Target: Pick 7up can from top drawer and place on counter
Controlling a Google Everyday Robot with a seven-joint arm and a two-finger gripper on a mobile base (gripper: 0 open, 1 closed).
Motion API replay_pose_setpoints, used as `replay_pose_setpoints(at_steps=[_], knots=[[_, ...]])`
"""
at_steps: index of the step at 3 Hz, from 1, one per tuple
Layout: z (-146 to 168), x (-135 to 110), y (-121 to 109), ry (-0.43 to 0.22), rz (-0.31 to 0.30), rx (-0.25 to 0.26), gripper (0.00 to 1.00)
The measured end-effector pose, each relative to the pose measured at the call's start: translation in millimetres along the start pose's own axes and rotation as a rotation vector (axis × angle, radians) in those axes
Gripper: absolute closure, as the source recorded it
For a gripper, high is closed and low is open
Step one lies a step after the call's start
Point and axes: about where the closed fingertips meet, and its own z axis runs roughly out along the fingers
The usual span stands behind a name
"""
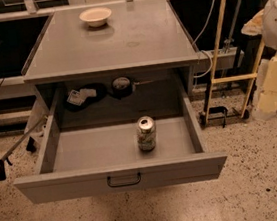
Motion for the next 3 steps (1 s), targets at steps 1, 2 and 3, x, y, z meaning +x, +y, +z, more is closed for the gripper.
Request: replay_pose_setpoints(at_steps=[1, 2, 3], knots=[[0.1, 0.0, -0.1, 0.000, 0.000, 0.000, 0.00], [23.1, -6.2, -13.0, -0.018, -0.012, -0.015, 0.00], [74.0, -28.0, -36.7, -0.049, -0.044, -0.057, 0.00]])
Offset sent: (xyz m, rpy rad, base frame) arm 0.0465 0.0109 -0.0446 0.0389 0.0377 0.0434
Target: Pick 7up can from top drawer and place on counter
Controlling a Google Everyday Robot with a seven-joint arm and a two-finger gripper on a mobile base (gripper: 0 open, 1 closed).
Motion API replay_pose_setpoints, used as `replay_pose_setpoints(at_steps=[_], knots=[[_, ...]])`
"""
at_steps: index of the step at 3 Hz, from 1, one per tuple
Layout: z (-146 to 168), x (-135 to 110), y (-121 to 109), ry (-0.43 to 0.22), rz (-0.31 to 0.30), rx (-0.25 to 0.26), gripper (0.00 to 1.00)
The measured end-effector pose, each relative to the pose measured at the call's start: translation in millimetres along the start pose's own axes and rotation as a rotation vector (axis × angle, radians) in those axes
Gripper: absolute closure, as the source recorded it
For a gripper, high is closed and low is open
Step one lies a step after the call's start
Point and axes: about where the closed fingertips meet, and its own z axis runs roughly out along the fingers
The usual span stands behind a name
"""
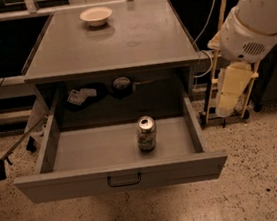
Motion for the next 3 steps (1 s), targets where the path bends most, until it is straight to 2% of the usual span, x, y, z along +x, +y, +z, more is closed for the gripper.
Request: replay_pose_setpoints(at_steps=[1, 2, 3], knots=[[62.4, -21.7, -20.4, -0.052, -0.035, -0.070, 0.00], [132.2, -32.8, -26.4, -0.121, -0.030, -0.178, 0.00], [133.3, -32.5, -26.3, -0.124, -0.028, -0.179, 0.00]])
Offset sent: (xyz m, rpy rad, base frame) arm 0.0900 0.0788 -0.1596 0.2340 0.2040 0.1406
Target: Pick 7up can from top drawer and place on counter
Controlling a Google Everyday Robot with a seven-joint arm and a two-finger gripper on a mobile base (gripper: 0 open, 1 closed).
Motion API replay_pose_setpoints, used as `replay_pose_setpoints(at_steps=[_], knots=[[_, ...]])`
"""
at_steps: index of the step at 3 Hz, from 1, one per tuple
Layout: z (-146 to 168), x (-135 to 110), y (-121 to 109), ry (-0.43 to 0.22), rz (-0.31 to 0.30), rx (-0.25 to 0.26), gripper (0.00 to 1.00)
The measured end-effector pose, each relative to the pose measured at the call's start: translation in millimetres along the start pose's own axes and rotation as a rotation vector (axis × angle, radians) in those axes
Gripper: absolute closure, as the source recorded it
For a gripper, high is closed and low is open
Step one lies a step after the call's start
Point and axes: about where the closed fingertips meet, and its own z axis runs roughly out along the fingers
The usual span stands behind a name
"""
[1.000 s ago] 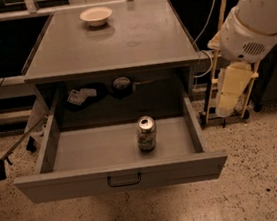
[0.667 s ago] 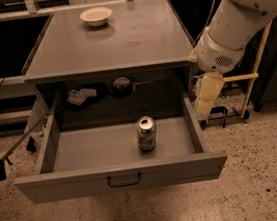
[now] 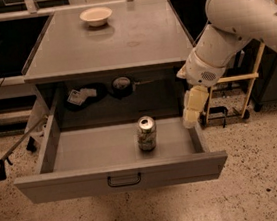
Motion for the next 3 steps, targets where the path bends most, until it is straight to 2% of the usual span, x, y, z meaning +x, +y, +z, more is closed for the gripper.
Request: replay_pose_setpoints(at_steps=[1, 2, 3], knots=[[39.6, -4.9, -12.4, -0.081, 0.006, -0.051, 0.00], [98.4, -31.0, -45.8, -0.197, 0.000, -0.098, 0.00], [128.1, -50.8, -67.4, -0.255, -0.016, -0.091, 0.00]])
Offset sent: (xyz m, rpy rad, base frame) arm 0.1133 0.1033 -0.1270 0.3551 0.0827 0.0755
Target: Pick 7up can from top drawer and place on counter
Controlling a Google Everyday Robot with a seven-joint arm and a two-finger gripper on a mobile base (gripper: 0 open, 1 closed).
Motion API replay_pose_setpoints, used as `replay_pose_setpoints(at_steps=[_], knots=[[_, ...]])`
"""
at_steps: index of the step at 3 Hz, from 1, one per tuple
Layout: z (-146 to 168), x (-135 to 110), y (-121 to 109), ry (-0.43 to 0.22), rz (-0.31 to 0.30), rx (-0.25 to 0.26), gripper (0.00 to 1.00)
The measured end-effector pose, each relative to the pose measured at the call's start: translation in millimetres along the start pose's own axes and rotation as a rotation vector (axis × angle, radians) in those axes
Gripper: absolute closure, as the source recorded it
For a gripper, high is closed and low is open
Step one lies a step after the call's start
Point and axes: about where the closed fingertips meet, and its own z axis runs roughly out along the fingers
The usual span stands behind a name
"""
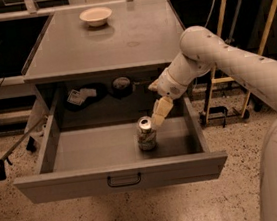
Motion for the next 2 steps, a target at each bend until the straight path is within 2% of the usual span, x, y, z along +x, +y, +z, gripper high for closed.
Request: replay_pose_setpoints(at_steps=[1, 2], knots=[[1.9, 0.8, -1.2, -0.002, 0.002, 0.000, 0.00], [24.5, 31.6, 39.6, -0.010, 0.064, -0.034, 0.00]])
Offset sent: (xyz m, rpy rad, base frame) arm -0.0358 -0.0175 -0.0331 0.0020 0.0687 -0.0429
